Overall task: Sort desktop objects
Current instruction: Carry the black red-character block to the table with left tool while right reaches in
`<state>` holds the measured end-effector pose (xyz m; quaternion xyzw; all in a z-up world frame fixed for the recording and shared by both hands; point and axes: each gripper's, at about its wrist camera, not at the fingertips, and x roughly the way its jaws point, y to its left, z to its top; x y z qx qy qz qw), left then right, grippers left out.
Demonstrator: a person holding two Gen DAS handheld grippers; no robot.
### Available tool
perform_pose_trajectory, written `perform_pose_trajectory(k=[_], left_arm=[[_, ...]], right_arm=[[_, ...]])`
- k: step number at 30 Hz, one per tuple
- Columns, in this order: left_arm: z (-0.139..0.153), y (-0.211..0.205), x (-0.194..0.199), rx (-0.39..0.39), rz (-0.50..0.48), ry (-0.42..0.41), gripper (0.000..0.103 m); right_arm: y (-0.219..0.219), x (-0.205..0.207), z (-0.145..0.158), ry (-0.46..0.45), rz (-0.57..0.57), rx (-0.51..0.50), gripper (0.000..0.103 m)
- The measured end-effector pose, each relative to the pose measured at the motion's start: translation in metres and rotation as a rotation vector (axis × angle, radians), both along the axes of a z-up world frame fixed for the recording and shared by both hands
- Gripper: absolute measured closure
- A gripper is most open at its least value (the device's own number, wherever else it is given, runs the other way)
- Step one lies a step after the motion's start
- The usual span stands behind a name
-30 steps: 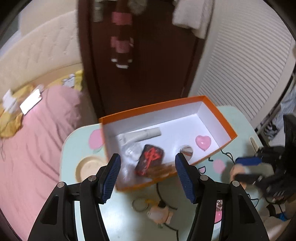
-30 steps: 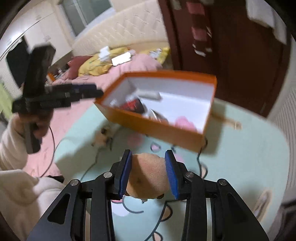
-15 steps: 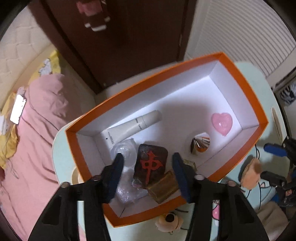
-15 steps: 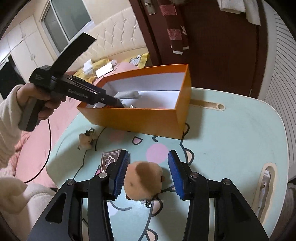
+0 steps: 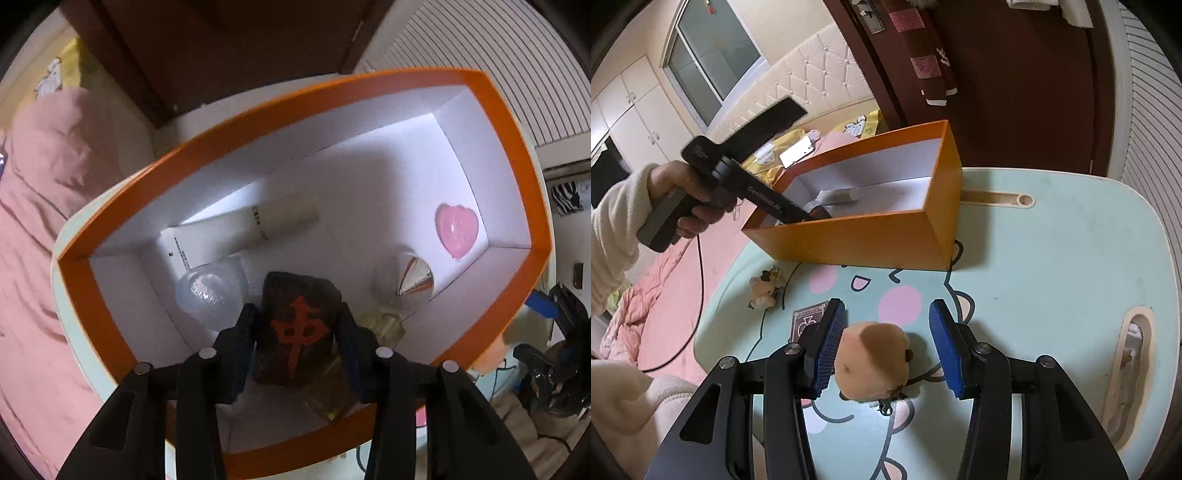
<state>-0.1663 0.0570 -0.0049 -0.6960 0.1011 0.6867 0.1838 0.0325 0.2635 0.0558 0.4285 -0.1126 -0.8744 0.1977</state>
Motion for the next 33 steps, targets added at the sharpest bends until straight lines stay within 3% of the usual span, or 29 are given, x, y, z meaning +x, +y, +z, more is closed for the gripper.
perform_pose_trajectory(k=[6, 15, 19, 24, 26, 33], left_arm=[[0.011, -0.003, 0.007, 0.020, 0.024, 0.062, 0.065], [0.094, -0.030, 0.045, 0.203, 0.079, 0.278, 0.066], [0.115, -0.039, 0.080, 0.284, 0.107, 0.307, 0.066], [0.088, -0.047, 0.124, 0.315, 0.115, 0.237, 0.066], [0.067, -0.041, 0.149, 0.293, 0.112, 0.212, 0.066], [0.020, -0.033, 0.189, 0.245, 0.097, 0.230, 0.066]], right_arm=[[-0.001, 0.001, 0.002, 0.008, 0.001, 0.000, 0.054], [0.000, 0.004, 0.009, 0.018, 0.003, 0.020, 0.054], [-0.002, 0.001, 0.010, 0.010, 0.002, 0.022, 0.054], [-0.006, -0.002, 0.016, 0.021, 0.015, 0.033, 0.054], [-0.008, -0.003, 0.020, 0.027, 0.020, 0.043, 0.054], [-0.020, -0.024, 0.053, 0.077, 0.081, 0.035, 0.054]])
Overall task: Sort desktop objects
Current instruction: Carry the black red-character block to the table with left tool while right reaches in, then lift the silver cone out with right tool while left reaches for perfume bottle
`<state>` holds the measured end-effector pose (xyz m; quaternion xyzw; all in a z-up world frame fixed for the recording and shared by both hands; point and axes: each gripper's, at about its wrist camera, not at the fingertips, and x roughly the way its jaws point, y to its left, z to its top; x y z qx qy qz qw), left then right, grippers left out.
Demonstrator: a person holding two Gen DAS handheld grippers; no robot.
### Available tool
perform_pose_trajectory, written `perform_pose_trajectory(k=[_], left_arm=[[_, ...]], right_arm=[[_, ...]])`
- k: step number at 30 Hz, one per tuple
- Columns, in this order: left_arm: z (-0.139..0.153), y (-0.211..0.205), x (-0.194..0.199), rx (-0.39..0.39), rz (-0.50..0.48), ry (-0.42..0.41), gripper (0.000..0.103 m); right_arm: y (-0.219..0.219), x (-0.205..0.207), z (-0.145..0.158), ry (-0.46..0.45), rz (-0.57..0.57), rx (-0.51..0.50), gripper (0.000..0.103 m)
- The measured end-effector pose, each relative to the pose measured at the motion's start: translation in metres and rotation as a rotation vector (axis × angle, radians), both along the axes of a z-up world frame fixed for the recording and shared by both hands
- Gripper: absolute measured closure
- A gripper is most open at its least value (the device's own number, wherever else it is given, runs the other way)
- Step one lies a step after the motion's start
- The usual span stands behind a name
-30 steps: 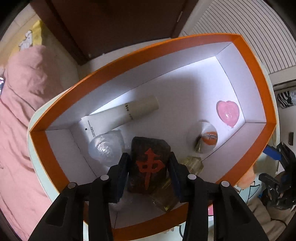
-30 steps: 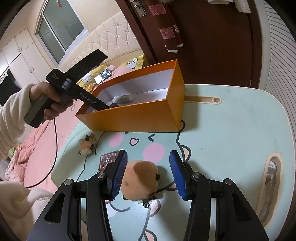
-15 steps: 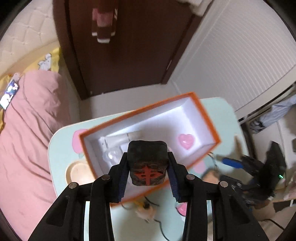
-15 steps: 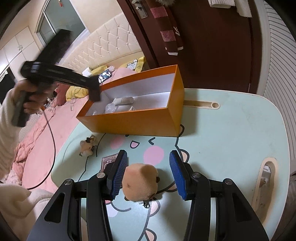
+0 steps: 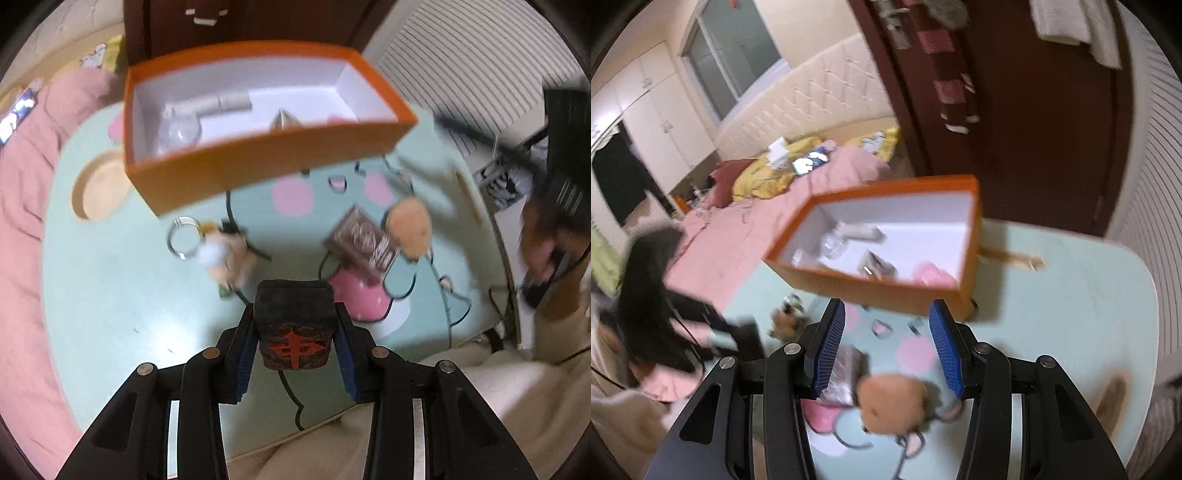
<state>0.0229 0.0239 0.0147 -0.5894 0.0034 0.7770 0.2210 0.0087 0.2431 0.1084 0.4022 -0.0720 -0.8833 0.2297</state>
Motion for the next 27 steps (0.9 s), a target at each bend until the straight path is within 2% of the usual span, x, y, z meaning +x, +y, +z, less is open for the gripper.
perform_pose_trajectory(k=[2, 4, 7, 9, 11, 12, 13, 14, 16, 18, 19, 21, 27], left_arm=[[-0.005, 0.004, 0.004, -0.023, -0.012, 0.049, 0.066], [-0.013, 0.008, 0.005, -0.047, -0.011, 0.087, 0.066], [-0.022, 0.010, 0.005, -0.043, 0.001, 0.120, 0.065], [-0.022, 0.009, 0.004, -0.035, 0.013, 0.138, 0.065], [-0.021, 0.005, 0.004, -0.023, 0.033, 0.156, 0.064], [-0.019, 0.004, 0.004, -0.015, 0.041, 0.163, 0.059], [-0.016, 0.002, 0.005, -0.005, 0.049, 0.178, 0.044], [-0.013, -0.001, 0.007, 0.005, 0.059, 0.196, 0.039], [-0.007, -0.006, 0.011, 0.031, 0.072, 0.228, 0.036], [-0.003, -0.009, 0.013, 0.041, 0.080, 0.245, 0.036], [-0.001, -0.010, 0.013, 0.040, 0.086, 0.253, 0.036], [0.001, -0.009, 0.012, 0.041, 0.096, 0.260, 0.036], [0.011, -0.021, 0.007, 0.056, 0.113, 0.274, 0.036]], right_arm=[[-0.012, -0.016, 0.014, 0.008, 0.058, -0.003, 0.054], [-0.024, -0.041, 0.019, -0.029, 0.088, 0.020, 0.054], [-0.046, -0.085, 0.010, -0.145, 0.128, 0.063, 0.054], [-0.059, -0.112, -0.006, -0.262, 0.159, 0.069, 0.054], [-0.069, -0.126, -0.020, -0.327, 0.171, 0.108, 0.054], [-0.075, -0.133, -0.027, -0.360, 0.177, 0.127, 0.054], [-0.080, -0.140, -0.034, -0.392, 0.182, 0.147, 0.054], [-0.085, -0.147, -0.041, -0.425, 0.188, 0.167, 0.054], [-0.093, -0.153, -0.050, -0.465, 0.208, 0.186, 0.054], [-0.099, -0.156, -0.056, -0.493, 0.219, 0.200, 0.057], [-0.102, -0.158, -0.059, -0.507, 0.225, 0.207, 0.065], [-0.104, -0.160, -0.066, -0.545, 0.221, 0.204, 0.070], [-0.107, -0.158, -0.066, -0.517, 0.222, 0.207, 0.071]])
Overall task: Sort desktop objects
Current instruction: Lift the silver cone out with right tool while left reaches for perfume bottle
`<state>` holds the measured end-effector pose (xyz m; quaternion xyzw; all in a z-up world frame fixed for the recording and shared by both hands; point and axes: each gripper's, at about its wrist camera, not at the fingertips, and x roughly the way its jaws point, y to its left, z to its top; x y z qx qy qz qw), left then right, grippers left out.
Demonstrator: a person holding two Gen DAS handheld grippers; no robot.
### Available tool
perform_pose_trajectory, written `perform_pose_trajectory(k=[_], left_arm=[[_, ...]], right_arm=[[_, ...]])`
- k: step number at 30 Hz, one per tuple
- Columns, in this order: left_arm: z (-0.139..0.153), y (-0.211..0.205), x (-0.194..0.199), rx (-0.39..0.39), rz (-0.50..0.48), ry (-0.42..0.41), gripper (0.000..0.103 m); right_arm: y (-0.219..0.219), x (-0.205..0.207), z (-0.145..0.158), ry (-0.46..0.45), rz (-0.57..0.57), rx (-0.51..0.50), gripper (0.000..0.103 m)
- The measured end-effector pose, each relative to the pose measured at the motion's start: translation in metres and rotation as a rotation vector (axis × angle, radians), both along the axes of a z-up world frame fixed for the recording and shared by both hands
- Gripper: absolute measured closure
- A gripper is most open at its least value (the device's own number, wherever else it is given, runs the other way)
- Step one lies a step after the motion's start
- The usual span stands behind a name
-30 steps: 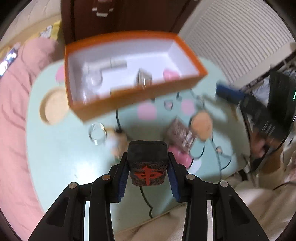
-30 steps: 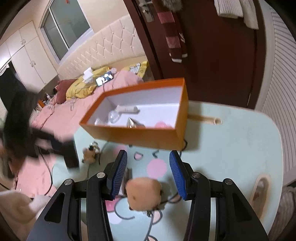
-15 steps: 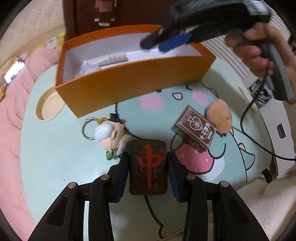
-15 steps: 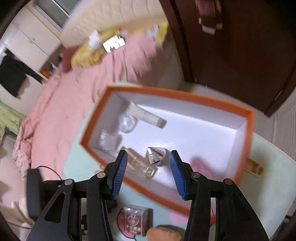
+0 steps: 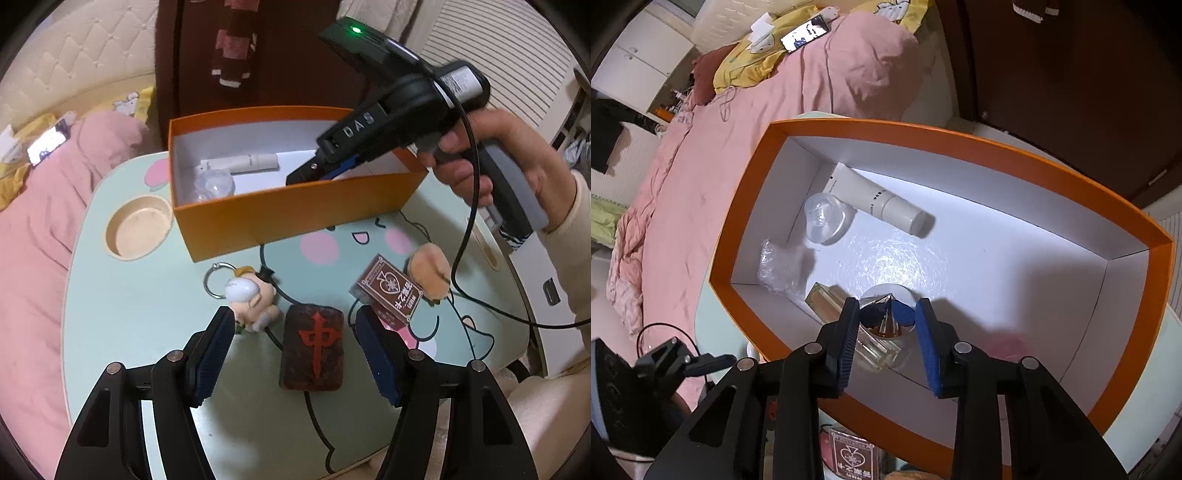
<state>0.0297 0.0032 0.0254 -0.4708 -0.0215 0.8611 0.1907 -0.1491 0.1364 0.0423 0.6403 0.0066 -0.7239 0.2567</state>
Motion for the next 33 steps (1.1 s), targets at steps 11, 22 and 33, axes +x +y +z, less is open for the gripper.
perform_pose_trajectory(k=[11, 22, 33], left_arm=[[0.016, -0.014, -0.009, 0.028, 0.022, 0.044, 0.036], [0.005, -0.023, -0.004, 0.035, 0.045, 0.014, 0.036], [0.009, -0.028, -0.003, 0.044, 0.063, 0.021, 0.036]], right_arm=[[0.015, -0.007, -0.006, -0.067, -0.066, -0.065, 0.078], [-0.014, -0.014, -0.001, -0.087, -0.084, -0.143, 0.065], [-0.048, -0.014, -0.011, -0.073, -0.007, -0.085, 0.076]])
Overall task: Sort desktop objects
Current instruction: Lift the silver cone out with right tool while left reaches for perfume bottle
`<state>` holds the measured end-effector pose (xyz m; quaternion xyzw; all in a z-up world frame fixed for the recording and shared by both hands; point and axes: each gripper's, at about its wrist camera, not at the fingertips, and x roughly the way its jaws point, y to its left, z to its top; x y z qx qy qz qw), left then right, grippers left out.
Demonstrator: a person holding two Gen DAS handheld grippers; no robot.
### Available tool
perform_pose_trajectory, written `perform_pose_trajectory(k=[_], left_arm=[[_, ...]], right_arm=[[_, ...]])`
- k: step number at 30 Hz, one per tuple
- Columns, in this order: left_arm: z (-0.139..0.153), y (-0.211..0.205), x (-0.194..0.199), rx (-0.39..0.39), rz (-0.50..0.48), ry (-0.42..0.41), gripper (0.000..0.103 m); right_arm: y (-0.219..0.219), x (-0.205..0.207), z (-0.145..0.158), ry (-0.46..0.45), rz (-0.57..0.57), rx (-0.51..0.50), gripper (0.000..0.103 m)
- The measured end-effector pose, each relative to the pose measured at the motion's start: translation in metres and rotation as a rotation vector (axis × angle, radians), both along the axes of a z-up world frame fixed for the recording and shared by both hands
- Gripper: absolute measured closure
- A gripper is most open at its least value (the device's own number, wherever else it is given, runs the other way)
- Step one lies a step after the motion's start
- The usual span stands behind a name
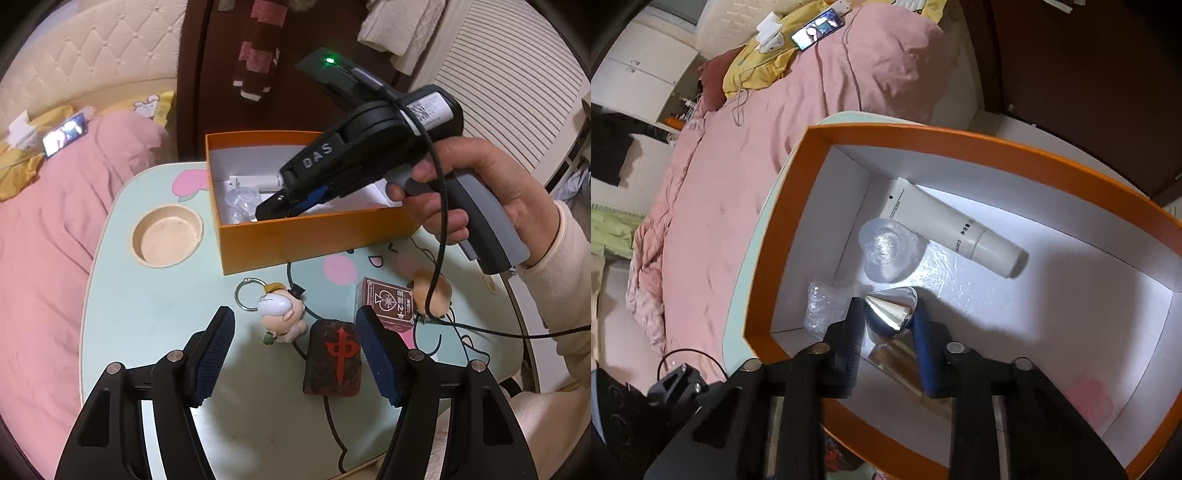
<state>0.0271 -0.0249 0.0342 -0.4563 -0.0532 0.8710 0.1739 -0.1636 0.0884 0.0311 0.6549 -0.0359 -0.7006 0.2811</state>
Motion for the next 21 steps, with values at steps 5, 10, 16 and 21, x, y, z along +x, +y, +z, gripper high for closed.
perform_pose_trajectory(k=[5, 10, 16, 21], left_arm=[[0.010, 0.000, -0.012, -0.003, -0.021, 0.003, 0.036], [0.037, 0.011, -0.052, -0.099, -0.128, -0.003, 0.061], [0.037, 0.054, -0.127, -0.245, -0.435, -0.159, 0.062], [0.007, 0.091, -0.164, -0.299, -0.618, -0.367, 0.066]], right_arm=[[0.031, 0.006, 0.018, 0.026, -0.061, -0.111, 0.076], [0.077, 0.027, 0.060, 0.120, -0.132, -0.253, 0.076], [0.139, 0.077, 0.092, 0.234, -0.201, -0.319, 0.076], [0.179, 0.108, 0.078, 0.228, -0.297, -0.352, 0.076]])
